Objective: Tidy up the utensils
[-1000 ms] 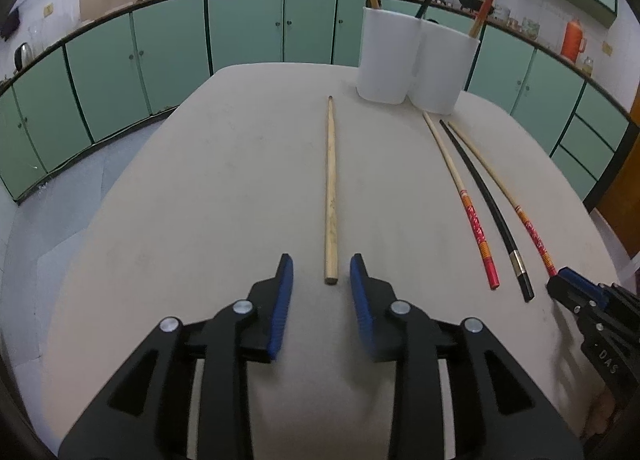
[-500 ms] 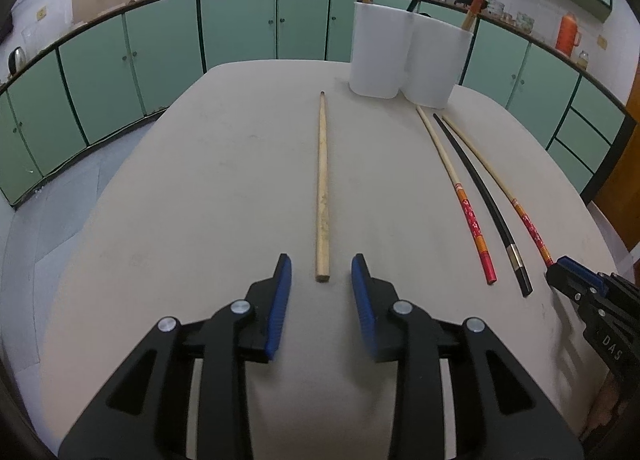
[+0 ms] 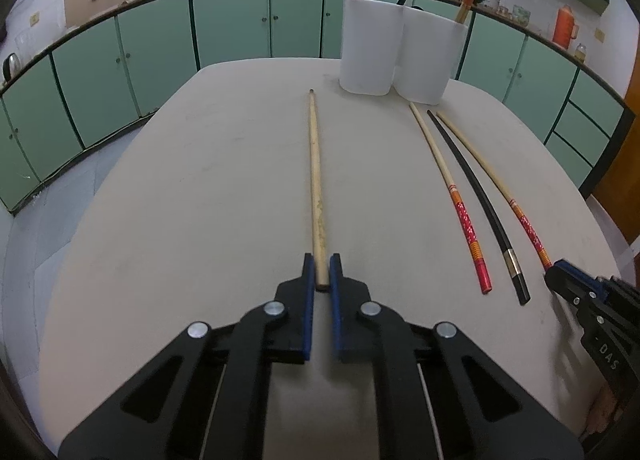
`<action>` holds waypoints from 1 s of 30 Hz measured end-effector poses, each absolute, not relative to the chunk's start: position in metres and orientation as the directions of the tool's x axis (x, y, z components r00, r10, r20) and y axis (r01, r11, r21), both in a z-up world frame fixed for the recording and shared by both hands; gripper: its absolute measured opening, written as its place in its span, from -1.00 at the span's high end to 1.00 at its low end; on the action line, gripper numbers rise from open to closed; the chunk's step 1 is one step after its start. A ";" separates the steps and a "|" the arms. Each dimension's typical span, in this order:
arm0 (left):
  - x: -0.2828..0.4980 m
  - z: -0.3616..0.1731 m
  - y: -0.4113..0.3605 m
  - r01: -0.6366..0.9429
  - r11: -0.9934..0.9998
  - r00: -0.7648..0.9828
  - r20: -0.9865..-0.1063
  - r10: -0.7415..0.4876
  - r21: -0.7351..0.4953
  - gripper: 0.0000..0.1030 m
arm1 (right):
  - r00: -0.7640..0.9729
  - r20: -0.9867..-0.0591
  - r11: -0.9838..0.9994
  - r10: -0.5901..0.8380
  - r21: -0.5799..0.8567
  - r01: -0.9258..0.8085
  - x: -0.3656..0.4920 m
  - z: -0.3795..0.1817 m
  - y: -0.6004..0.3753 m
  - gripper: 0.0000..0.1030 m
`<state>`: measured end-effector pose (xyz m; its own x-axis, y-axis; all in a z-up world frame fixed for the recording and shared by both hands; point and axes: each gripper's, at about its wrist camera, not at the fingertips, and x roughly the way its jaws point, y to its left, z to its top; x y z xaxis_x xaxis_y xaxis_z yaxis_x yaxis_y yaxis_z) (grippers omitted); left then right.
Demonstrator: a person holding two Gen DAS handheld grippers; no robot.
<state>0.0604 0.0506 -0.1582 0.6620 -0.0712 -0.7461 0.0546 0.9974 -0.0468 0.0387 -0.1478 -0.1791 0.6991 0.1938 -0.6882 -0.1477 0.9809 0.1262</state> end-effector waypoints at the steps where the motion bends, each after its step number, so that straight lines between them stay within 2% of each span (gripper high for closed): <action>1: 0.059 -0.157 0.051 0.053 0.997 0.668 -0.741 -0.072 -0.049 0.88 | 0.700 -0.688 0.981 0.194 0.127 -0.148 0.039 -0.179 -0.148 0.87; 14: 0.039 -0.113 0.050 0.055 0.998 0.779 -0.625 -0.049 -0.010 0.88 | 0.790 -0.584 0.982 0.189 0.109 -0.155 0.030 -0.142 -0.156 0.88; 22: 0.032 -0.061 0.045 0.063 0.998 0.862 -0.503 -0.062 -0.014 0.89 | 0.859 -0.475 0.982 0.190 0.097 -0.163 0.030 -0.094 -0.172 0.88; 30: 0.047 -0.010 0.038 0.105 0.993 0.908 -0.403 -0.116 -0.050 0.89 | 0.894 -0.368 0.965 0.255 0.160 -0.209 0.049 -0.033 -0.192 0.88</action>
<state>0.0467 0.0376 -0.0103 0.9078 -0.1159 -0.4031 0.1046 0.9933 -0.0500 0.0487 -0.1919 -0.0328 0.8940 0.2550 -0.3683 -0.2093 0.9647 0.1598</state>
